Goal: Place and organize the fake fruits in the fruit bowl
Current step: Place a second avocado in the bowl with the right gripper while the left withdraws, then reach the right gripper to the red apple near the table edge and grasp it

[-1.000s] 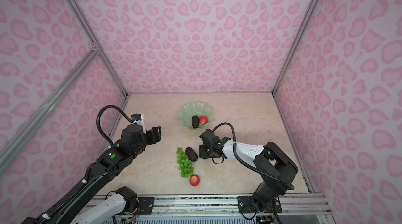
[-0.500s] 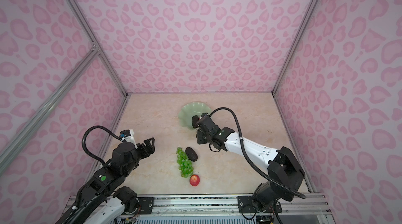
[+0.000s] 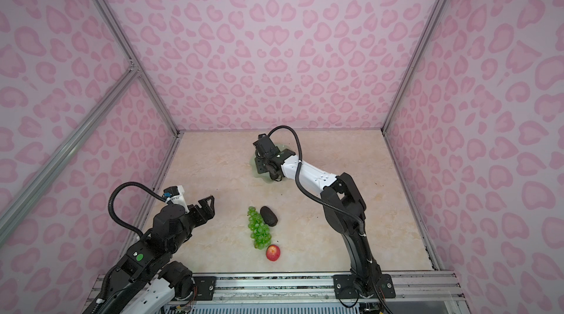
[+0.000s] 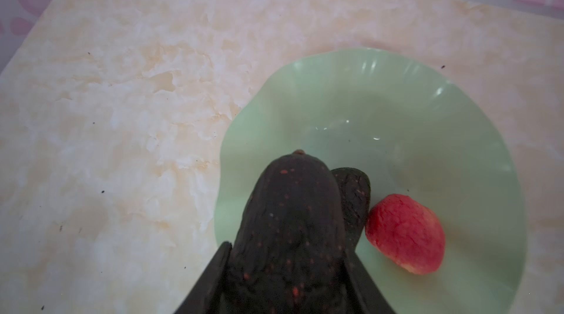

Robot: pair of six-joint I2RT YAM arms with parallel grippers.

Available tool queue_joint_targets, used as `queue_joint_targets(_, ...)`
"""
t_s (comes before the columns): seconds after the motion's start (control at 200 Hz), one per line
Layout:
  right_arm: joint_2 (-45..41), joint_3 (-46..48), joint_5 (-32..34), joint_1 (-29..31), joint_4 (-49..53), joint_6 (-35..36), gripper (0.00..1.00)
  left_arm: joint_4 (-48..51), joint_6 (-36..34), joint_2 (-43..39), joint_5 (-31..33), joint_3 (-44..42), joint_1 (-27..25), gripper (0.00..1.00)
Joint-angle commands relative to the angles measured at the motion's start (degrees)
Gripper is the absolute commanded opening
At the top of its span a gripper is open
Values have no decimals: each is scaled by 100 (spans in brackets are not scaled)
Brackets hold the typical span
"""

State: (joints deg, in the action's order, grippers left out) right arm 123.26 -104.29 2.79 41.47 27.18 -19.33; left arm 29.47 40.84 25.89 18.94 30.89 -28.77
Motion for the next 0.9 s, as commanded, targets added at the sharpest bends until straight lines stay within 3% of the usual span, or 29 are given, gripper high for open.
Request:
queue_joint_targets(0.0,456,-424,-144,-73,329,158,40,-3,7,-112,-104,30,3,90)
queue_joint_targets(0.25,1077,-1027,-269,-139,636,170,63,-14,-261,-225,-427,125,3,91)
queue_joint_targets(0.425,814,-980,-306,-153,691,193,66,-66,-317,-220,-493,124,3,91)
queue_joint_targets(0.52,172,-657,-315,-148,637,168,67,-126,-330,-174,-485,132,3,91)
queue_joint_targets(0.615,-637,137,-331,-116,500,149,67,-150,-391,-111,-490,171,3,91)
queue_joint_targets(0.895,-3813,4025,-979,313,138,72,74,-318,-516,-1,-439,169,3,91)
